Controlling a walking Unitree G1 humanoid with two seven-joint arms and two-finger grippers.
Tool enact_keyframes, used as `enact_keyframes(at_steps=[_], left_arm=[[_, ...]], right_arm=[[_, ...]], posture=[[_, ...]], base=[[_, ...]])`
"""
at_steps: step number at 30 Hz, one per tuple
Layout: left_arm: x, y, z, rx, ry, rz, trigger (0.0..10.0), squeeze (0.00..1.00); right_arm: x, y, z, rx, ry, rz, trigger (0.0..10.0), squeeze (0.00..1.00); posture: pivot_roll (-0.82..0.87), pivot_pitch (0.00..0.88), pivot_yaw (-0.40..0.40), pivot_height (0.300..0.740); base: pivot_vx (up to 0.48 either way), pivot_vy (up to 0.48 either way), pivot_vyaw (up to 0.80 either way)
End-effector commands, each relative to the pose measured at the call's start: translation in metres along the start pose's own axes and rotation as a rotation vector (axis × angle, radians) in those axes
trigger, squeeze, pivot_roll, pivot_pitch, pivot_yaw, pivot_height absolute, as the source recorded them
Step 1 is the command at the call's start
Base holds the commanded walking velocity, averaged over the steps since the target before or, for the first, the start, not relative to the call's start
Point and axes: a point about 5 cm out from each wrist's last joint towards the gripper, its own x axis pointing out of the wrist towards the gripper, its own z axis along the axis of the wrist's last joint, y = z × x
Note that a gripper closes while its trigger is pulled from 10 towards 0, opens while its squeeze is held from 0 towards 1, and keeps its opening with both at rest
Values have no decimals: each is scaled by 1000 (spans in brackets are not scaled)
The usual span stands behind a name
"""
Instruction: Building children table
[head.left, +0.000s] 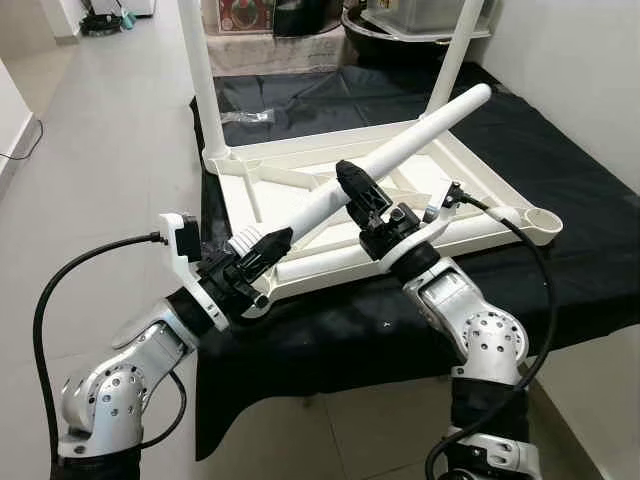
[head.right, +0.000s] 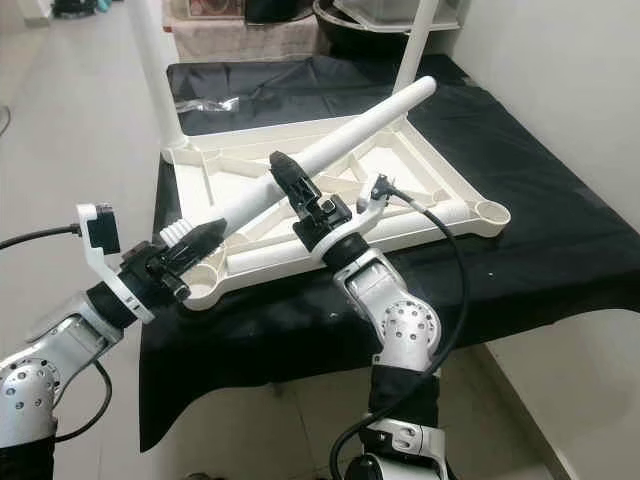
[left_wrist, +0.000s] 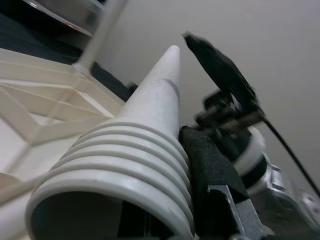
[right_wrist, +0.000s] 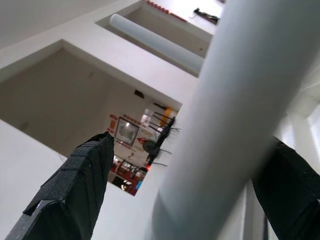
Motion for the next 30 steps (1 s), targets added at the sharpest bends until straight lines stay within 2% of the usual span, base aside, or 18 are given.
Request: enact_keyframes(at_steps=[1,11,23,24,30], left_arm=[[1,-5,-5,-18,30,-25,10000,0],[7,-18,-19,-58,67,-71,10000,0],[6,-24,-27,-84,90,-89,10000,0],[6,-24,-28,-86,91,-88,10000,0],[5,-24,-29,-90,95,-85,10000,0]], right_arm=[[9,15,-8,27,15,83,10000,0],[8,12,-18,31,57,64,10000,0],[7,9,-15,38,37,45,10000,0],[7,10,-15,41,38,50,0,0],[6,10,-14,44,41,57,0,0]], posture=[[99,103,-46,740],[96,112,-46,740],[96,115,-48,740],[93,116,-48,740],[94,117,-49,740]], base=[[0,0,0],[0,0,0],[0,0,0],[0,0,0],[0,0,0]])
